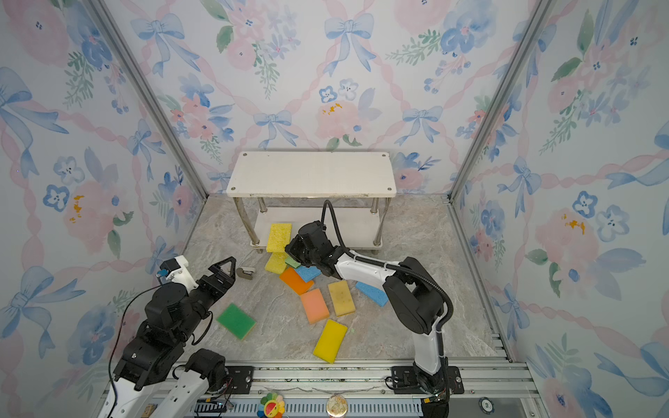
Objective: Place and organize the cleaning sponges onto the shelf
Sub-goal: 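Carry the yellow sponge onto the lower shelf tier while the left arm draws back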
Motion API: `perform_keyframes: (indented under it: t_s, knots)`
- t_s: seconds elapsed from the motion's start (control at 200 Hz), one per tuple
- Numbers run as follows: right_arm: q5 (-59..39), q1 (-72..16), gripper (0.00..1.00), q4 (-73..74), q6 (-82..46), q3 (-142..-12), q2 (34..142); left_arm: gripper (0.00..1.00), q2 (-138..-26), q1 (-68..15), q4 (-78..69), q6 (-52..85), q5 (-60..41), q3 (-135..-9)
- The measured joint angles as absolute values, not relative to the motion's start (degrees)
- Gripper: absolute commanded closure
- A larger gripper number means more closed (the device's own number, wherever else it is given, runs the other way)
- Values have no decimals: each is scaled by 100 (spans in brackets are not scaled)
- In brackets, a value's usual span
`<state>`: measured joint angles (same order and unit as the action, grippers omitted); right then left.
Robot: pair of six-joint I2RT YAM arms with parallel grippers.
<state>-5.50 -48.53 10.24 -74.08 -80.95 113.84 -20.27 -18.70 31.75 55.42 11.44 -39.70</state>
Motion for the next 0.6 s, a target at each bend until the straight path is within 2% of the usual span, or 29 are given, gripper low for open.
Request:
perform_keyframes:
  t_s: [0.6]
  knots:
    - [-550,-4856,100,1284,-7564,-9806,12825,2,-2058,-1870,3981,4950,1507,-4482]
